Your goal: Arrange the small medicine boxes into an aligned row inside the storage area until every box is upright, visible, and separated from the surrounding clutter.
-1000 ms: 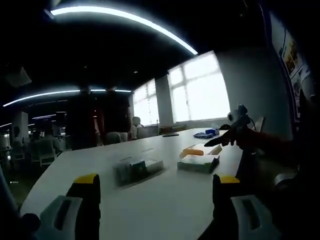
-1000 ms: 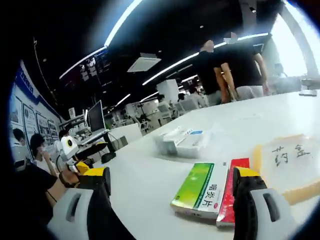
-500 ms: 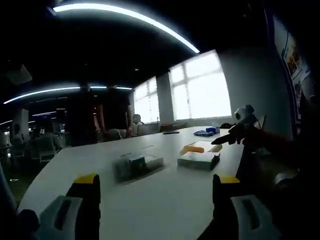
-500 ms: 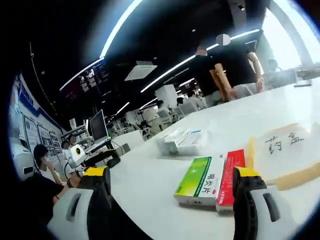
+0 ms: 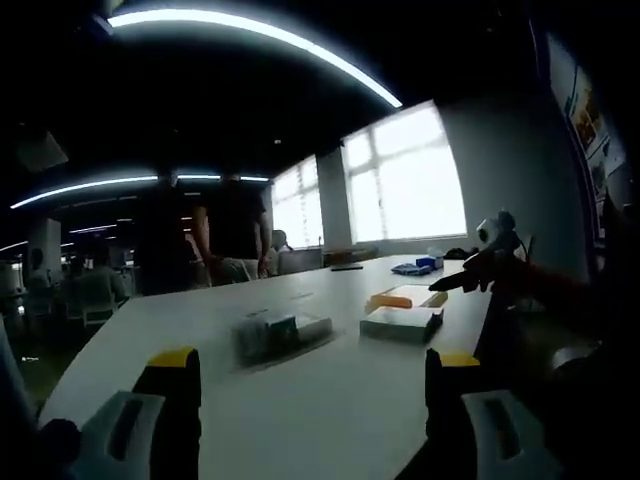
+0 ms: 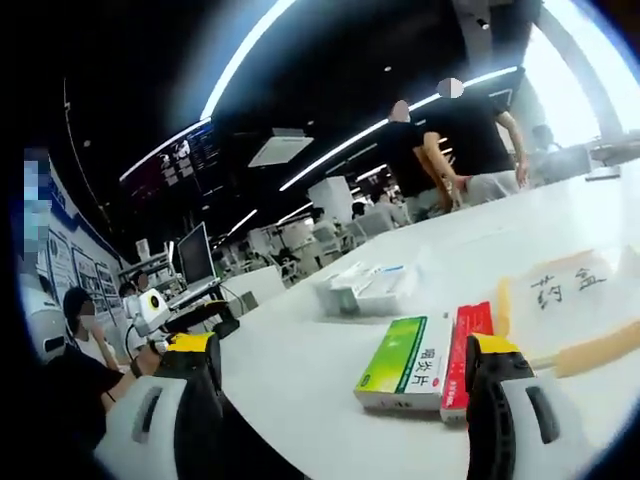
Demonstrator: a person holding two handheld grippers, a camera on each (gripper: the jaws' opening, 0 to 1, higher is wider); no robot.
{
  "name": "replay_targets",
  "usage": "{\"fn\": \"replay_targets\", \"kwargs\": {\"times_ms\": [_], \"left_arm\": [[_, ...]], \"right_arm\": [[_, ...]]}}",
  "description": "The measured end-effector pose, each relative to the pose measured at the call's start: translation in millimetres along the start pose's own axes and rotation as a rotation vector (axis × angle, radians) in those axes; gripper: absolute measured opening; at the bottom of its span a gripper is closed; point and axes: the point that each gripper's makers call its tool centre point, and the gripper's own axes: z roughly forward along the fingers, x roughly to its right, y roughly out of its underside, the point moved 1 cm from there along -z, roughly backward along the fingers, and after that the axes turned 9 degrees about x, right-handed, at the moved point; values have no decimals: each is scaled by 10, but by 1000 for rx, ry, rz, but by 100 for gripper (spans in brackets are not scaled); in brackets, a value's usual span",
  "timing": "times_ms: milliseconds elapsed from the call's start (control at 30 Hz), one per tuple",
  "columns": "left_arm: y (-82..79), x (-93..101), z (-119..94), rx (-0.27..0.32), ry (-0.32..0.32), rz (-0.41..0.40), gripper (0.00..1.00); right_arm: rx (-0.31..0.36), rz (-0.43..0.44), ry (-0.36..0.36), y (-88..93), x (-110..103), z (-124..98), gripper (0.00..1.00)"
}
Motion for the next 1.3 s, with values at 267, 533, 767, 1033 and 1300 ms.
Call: {"fn": "replay_targets", "kwargs": {"times_ms": [267,533,767,1033,1300], "left_arm": [[74,30,40,-19,12,1,93],[89,46,27,-18,20,-8,93],[152,52,18,-35,25,-10,93],[136,88,35,-46,34,0,93],[79,111,28,-56,44,19,93]], "right_arm": [[-26,-55,16,9,-47,-25,98],[-88,-106,-2,220,-175,18,96],[-157,-165,51,381,-58,-19,91],[-190,-208,74,458,-50,48,88],[-230,-176,120,577,68,62,92]]}}
